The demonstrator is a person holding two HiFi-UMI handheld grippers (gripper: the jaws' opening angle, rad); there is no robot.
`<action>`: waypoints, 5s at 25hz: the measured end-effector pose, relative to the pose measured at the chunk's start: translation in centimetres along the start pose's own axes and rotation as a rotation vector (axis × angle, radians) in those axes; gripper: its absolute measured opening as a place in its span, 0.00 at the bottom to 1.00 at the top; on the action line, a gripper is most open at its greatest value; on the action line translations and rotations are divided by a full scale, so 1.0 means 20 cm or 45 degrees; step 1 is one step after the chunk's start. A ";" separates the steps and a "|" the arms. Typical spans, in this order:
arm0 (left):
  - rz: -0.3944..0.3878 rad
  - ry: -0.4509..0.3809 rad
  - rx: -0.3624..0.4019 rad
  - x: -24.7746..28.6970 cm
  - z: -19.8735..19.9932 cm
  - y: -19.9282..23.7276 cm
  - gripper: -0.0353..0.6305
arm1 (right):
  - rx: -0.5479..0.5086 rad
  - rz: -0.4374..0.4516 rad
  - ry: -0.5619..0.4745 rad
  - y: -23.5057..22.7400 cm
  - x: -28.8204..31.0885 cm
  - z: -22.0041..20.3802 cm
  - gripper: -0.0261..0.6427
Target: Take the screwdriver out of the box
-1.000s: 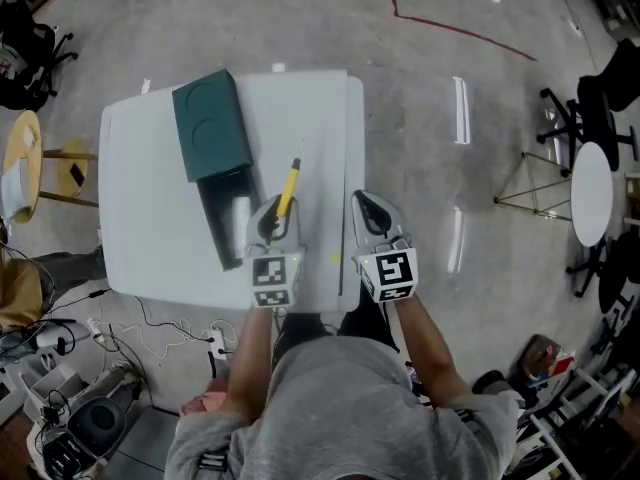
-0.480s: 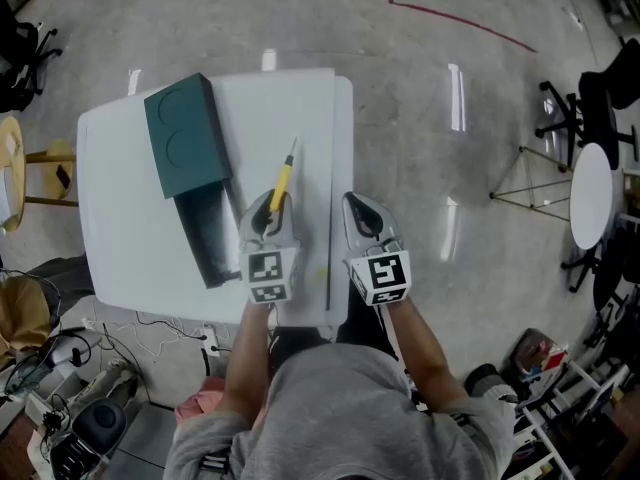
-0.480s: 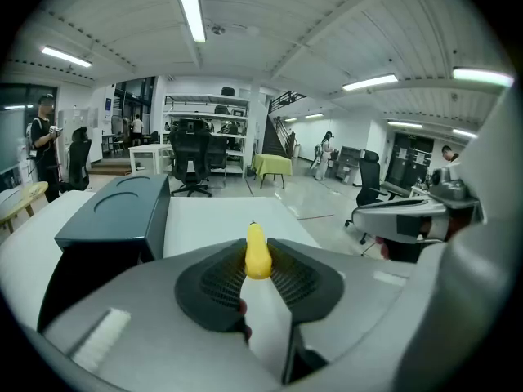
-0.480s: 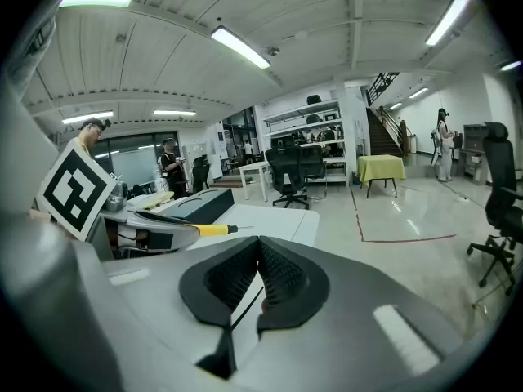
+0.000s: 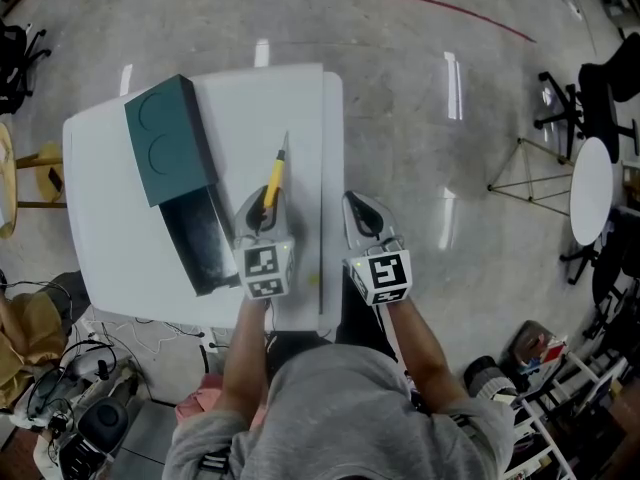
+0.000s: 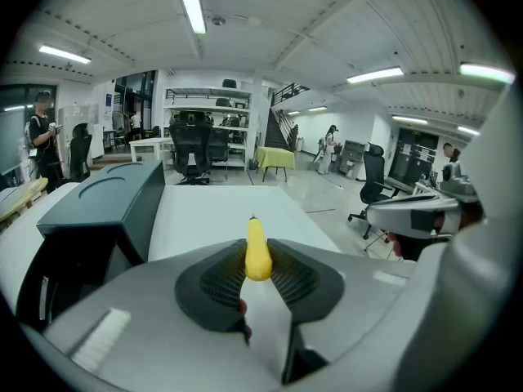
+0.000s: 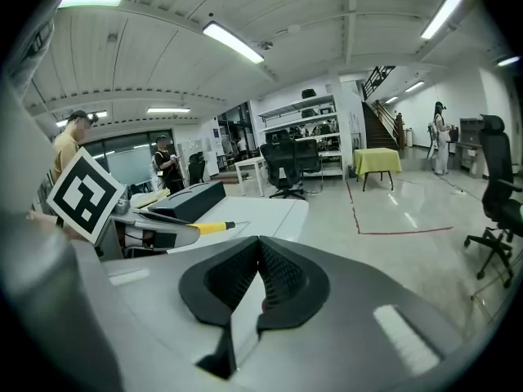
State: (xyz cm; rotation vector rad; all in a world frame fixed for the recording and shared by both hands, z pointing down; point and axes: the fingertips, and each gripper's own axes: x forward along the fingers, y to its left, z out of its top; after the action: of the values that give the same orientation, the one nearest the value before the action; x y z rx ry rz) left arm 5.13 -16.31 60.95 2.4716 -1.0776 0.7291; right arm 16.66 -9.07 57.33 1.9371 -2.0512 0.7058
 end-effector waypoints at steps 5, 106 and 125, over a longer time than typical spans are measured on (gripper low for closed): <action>0.020 0.060 0.031 0.05 -0.03 0.00 0.18 | 0.012 0.002 0.014 -0.03 0.02 -0.04 0.04; -0.038 -0.519 0.186 -1.42 0.50 -0.05 0.10 | -0.165 -0.128 -0.436 0.66 -0.97 0.53 0.04; 0.016 -0.511 0.163 -1.67 0.27 0.05 0.07 | -0.168 -0.100 -0.434 0.85 -1.08 0.39 0.04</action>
State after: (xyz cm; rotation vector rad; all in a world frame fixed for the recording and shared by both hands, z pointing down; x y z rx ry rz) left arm -13.33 -0.56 37.30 2.7998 -1.2135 0.3163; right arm 3.29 6.04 37.23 2.1659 -2.1281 0.2268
